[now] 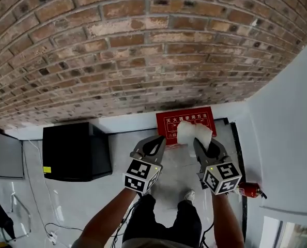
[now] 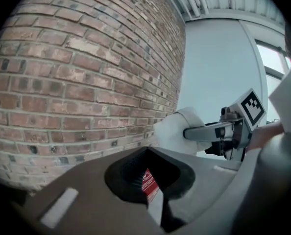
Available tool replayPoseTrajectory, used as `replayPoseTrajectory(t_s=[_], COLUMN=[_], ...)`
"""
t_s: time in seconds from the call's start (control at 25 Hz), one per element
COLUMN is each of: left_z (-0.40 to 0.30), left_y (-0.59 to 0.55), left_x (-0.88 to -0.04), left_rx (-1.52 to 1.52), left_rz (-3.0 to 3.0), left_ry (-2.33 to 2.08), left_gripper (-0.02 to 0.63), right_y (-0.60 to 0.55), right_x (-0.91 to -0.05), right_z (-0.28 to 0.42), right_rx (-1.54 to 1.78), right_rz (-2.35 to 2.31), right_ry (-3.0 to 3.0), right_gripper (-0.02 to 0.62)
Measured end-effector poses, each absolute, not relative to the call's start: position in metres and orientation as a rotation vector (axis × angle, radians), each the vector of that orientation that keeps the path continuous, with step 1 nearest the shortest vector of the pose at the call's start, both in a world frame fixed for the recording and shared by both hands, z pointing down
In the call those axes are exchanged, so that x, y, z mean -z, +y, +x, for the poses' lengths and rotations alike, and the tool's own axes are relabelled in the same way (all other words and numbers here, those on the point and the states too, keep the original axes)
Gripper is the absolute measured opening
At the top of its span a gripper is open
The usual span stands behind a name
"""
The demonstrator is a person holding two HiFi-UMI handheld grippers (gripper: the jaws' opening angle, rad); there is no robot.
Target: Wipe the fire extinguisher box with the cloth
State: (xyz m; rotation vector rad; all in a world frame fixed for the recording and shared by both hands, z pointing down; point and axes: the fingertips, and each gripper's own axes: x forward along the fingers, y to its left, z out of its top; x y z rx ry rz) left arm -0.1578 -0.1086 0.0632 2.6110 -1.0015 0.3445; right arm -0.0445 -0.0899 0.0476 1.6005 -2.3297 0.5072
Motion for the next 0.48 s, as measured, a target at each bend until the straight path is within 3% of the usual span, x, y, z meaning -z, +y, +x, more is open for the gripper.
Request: replayPoseTrajectory(t_s=[0.48], left_z=[-0.157], left_y=[-0.162], left_x=[-0.194], left_rx=[-0.439], left_rz=[2.412], left_ry=[-1.257], left_gripper=[0.000], right_y=[-0.201], right_x=[-0.249], right_z=[-0.093], right_rx=[-0.600], right_rz=[1.232], right_ry=[-2.327], right_gripper=[0.106])
